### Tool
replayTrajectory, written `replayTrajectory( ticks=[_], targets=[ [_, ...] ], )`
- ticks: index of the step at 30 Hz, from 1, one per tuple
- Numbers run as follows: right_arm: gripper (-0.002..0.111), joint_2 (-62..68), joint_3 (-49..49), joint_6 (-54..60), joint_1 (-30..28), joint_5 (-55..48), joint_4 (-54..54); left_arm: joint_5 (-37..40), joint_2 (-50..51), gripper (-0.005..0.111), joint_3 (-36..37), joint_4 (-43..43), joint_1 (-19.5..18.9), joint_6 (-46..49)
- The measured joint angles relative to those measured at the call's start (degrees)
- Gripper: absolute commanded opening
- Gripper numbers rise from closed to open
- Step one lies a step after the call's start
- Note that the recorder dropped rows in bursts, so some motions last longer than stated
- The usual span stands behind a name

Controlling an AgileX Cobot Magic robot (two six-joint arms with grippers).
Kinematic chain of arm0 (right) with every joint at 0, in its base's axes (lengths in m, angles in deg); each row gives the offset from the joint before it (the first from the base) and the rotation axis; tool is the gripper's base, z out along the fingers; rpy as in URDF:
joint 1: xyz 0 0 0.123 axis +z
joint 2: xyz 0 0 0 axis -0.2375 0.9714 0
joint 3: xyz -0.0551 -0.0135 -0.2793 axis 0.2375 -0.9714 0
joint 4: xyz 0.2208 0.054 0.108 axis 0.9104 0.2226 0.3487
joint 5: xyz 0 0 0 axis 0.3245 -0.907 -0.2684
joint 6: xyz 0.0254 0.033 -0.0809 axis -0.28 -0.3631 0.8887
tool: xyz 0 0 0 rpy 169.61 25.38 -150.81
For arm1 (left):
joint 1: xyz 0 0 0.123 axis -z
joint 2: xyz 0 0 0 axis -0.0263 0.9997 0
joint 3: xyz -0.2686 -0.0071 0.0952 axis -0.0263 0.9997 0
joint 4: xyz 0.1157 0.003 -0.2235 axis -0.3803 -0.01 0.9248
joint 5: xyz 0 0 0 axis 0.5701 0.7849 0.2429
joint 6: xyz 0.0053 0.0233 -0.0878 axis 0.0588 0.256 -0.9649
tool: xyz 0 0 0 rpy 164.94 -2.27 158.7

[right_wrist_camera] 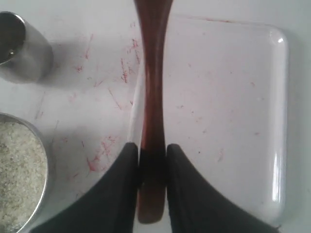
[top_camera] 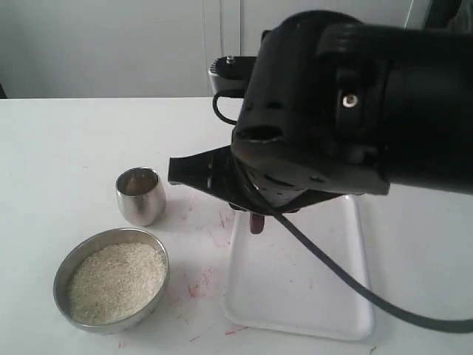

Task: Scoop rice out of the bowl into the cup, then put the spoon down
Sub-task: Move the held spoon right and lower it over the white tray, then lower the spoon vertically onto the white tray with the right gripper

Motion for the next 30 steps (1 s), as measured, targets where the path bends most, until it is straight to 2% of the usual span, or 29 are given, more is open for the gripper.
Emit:
replayTrajectory(
  ticks=[7, 20, 30],
  targets=[
    [0.0, -0.13, -3.57, 1.0, -4.37, -0.65, 7.71, 0.0, 0.0, 0.014, 0.0, 0.0, 0.0, 0.0],
    [0.0, 1.42, -5.53, 17.36, -12.04, 0.41, 19.1, 0.0, 0.0, 0.014, 0.0, 0.0, 0.0, 0.0],
    [0.0, 6.56, -5.67, 24.32, -14.21, 1.39, 23.79, 0.0, 0.0, 0.014, 0.0, 0.0, 0.0, 0.0]
  ],
)
